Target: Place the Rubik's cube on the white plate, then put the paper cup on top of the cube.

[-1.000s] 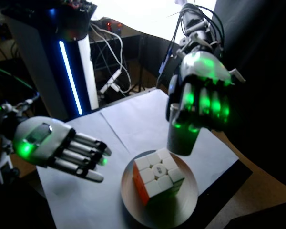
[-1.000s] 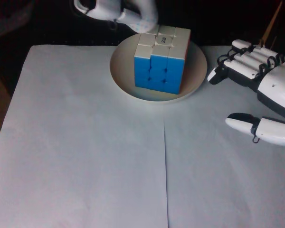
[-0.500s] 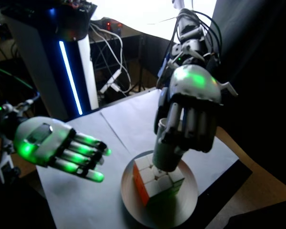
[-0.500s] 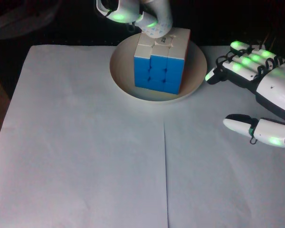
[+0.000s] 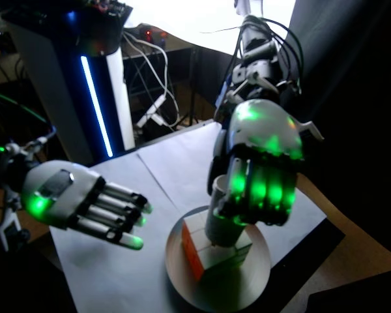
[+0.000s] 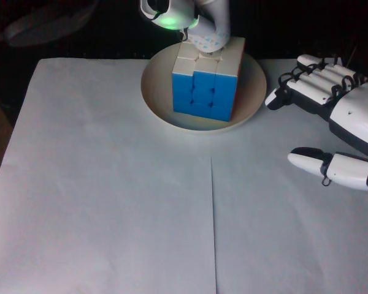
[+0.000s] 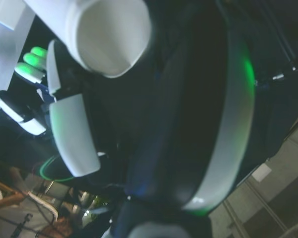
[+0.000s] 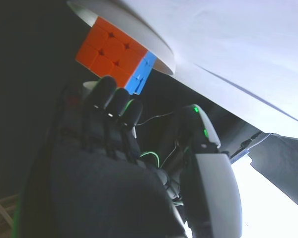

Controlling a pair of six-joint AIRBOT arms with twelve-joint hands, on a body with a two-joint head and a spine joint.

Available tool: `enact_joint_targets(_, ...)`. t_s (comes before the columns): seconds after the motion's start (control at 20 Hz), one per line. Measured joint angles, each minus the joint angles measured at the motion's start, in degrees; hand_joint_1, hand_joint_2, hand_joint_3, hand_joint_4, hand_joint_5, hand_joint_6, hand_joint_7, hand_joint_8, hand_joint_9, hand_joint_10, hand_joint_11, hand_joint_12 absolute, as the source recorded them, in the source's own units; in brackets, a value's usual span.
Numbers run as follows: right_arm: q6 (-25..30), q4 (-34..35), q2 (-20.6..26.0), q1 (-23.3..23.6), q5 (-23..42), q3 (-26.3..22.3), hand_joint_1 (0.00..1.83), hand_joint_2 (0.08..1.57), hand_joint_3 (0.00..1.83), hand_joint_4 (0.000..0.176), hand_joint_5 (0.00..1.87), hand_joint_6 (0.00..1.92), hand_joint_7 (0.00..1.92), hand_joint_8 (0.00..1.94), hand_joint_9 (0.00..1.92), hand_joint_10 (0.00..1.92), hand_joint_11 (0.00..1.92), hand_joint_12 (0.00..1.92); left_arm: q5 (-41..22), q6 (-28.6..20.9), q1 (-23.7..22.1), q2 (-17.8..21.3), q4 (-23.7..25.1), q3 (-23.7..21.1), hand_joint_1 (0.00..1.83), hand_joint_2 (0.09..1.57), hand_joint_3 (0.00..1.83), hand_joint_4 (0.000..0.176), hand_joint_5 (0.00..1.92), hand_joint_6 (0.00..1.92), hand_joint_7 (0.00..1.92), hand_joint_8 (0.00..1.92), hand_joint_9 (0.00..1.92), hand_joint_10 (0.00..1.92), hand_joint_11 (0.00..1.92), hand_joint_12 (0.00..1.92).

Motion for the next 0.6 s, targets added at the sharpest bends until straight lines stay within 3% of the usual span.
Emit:
enact_joint_targets(0.05, 0.0, 0.0, 0.0, -0.1, 0.1, 0.0, 0.74, 1.30, 0.00, 0.000, 0.00, 1.00, 0.00, 1.27, 0.01, 1.35, 0.00, 1.22, 0.0, 0.0, 0.0, 0.0, 0.0, 0.1, 1.16, 1.21, 0.00, 0.000, 0.26, 1.31, 0.37, 1.10, 0.33, 1.41, 0.31, 1.90)
enact_joint_targets(0.15, 0.0, 0.0, 0.0, -0.1, -0.1, 0.0, 0.76, 1.31, 0.00, 0.000, 0.00, 1.03, 0.00, 1.15, 0.00, 1.31, 0.00, 1.07, 0.4, 0.0, 0.0, 0.0, 0.0, 0.1, 1.14, 1.23, 0.00, 0.000, 0.23, 1.27, 0.31, 1.09, 0.27, 1.44, 0.25, 1.92)
enact_joint_targets(0.2, 0.0, 0.0, 0.0, -0.1, 0.0, 0.0, 0.83, 1.29, 0.00, 0.000, 0.00, 1.15, 0.00, 1.19, 0.05, 1.36, 0.00, 1.42, 0.6, 0.0, 0.0, 0.0, 0.0, 0.1, 1.16, 1.22, 0.00, 0.000, 0.22, 1.26, 0.27, 1.13, 0.23, 1.52, 0.25, 1.92)
enact_joint_targets(0.25, 0.0, 0.0, 0.0, -0.1, 0.0, 0.0, 0.83, 1.28, 0.00, 0.000, 0.00, 1.15, 0.00, 1.20, 0.05, 1.45, 0.00, 1.65, 0.7, 0.0, 0.1, -0.1, 0.0, 0.1, 1.16, 1.21, 0.00, 0.000, 0.22, 1.22, 0.32, 1.09, 0.26, 1.47, 0.24, 1.92)
enact_joint_targets(0.3, 0.0, 0.1, 0.0, -0.4, 0.1, 0.0, 0.81, 1.29, 0.00, 0.000, 0.00, 1.13, 0.00, 1.20, 0.04, 1.42, 0.00, 1.62, 0.7, 0.0, 0.1, -0.1, 0.0, 0.1, 1.17, 1.21, 0.00, 0.000, 0.22, 1.19, 0.36, 1.02, 0.29, 1.40, 0.22, 1.92)
enact_joint_targets(0.4, 0.0, 0.2, 0.0, -0.4, -0.2, 0.0, 0.75, 1.30, 0.00, 0.000, 0.00, 1.09, 0.00, 1.12, 0.06, 1.33, 0.00, 1.33, 0.9, 0.0, 0.1, -0.1, 0.1, 0.1, 1.13, 1.22, 0.00, 0.000, 0.19, 1.21, 0.37, 0.88, 0.25, 1.28, 0.13, 1.92)
enact_joint_targets(0.45, 0.0, 0.2, 0.0, -0.4, -0.1, 0.0, 0.83, 1.28, 0.00, 0.000, 0.00, 1.21, 0.02, 1.17, 0.08, 1.37, 0.00, 1.48, 0.9, 0.0, 0.1, -0.1, 0.2, 0.1, 1.07, 1.22, 0.00, 0.002, 0.16, 1.18, 0.40, 0.79, 0.25, 1.20, 0.11, 1.91)
enact_joint_targets(0.55, 0.0, 0.2, 0.0, -0.4, -0.1, 0.0, 0.86, 1.27, 0.00, 0.000, 0.00, 1.21, 0.02, 1.23, 0.07, 1.42, 0.00, 1.55, 0.9, 0.0, 0.1, -0.1, 0.2, 0.1, 1.00, 1.23, 0.00, 0.000, 0.12, 0.99, 0.36, 0.69, 0.21, 1.14, 0.08, 1.89)
enact_joint_targets(0.6, 0.0, 0.2, 0.0, -0.4, -0.1, 0.0, 0.78, 1.29, 0.00, 0.000, 0.00, 1.12, 0.00, 1.19, 0.04, 1.35, 0.00, 1.37, 0.9, 0.0, 0.1, -0.1, 0.2, 0.2, 0.94, 1.21, 0.00, 0.011, 0.12, 0.84, 0.37, 0.54, 0.23, 1.02, 0.10, 1.83)
